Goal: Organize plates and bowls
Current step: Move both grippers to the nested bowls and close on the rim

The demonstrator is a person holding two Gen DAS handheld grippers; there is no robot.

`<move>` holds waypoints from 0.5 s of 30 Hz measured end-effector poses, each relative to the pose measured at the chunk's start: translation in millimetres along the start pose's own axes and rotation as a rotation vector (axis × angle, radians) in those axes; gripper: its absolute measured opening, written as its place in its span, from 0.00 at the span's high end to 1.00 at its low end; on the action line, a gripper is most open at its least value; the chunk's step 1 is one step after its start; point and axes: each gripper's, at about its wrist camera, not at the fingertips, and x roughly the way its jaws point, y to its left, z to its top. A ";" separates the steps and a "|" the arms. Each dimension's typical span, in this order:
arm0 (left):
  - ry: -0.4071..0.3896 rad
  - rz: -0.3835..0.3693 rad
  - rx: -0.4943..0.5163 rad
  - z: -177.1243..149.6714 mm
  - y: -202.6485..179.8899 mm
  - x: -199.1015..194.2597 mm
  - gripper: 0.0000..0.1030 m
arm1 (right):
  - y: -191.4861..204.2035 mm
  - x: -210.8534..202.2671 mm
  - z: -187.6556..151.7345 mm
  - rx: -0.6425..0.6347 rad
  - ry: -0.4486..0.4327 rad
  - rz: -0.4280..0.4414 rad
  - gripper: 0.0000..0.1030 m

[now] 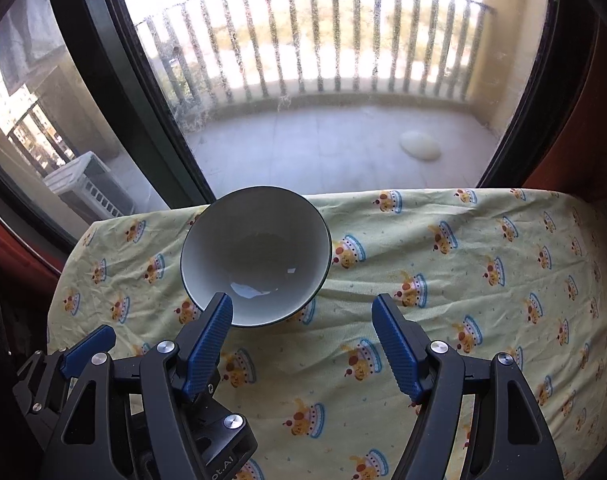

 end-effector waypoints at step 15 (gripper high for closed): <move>-0.014 0.063 -0.041 28.5 -3.6 54.2 0.38 | -4.6 61.6 27.2 0.023 0.022 -0.022 0.43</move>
